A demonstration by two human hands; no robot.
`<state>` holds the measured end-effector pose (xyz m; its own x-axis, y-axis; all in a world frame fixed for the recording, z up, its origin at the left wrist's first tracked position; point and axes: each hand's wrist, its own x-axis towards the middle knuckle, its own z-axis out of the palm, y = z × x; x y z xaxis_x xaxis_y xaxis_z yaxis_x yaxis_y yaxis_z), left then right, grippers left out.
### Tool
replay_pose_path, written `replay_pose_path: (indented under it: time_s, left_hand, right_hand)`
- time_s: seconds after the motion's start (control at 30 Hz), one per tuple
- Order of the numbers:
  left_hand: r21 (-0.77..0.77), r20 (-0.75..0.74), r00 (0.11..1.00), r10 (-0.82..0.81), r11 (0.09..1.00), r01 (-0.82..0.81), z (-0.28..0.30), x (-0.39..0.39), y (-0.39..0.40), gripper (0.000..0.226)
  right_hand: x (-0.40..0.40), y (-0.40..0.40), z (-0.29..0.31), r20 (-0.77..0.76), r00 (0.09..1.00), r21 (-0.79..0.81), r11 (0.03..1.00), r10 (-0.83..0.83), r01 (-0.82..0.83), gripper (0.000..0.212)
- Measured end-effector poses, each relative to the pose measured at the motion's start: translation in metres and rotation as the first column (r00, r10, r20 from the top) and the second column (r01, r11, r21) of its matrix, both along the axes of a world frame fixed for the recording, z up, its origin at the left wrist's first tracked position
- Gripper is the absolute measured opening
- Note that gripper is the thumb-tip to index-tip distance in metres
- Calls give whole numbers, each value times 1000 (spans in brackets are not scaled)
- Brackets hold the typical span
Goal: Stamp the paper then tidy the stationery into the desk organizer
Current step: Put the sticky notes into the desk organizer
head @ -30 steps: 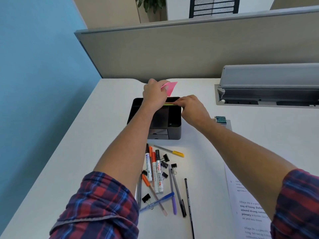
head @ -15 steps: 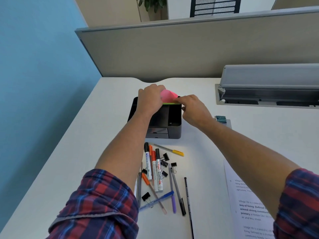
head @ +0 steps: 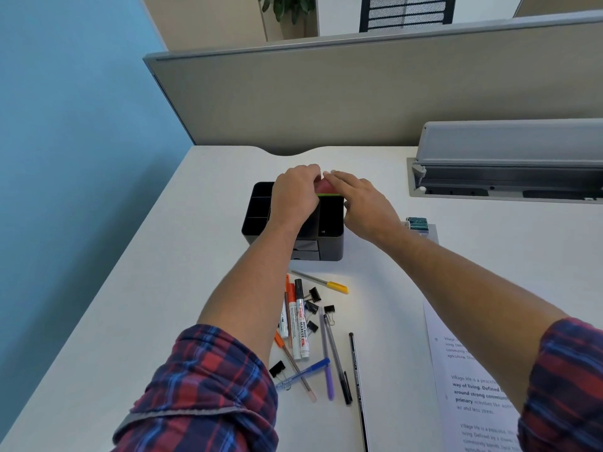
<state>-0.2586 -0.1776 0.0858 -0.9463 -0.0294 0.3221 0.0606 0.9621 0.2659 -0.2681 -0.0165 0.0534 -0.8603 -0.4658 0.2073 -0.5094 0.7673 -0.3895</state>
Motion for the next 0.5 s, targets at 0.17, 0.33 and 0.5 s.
replay_pose_path:
  time_s: [0.17, 0.33, 0.5]
  left_hand:
    - [-43, -119, 993, 3, 999, -8, -1, -2, -3, 13]
    - [-153, -148, 989, -15, 988, -8, 2, -8, -2, 20]
    - [-161, 68, 996, -58, 985, 68, 1, -5, 7, 25]
  right_hand:
    - [3, -1, 3, 70, 997, 2, 999, -32, 32, 92]
    - [4, 1, 3, 135, 989, -25, 997, -68, 72, 94]
    - [3, 5, 2, 91, 996, -29, 1000, 13, -11, 90]
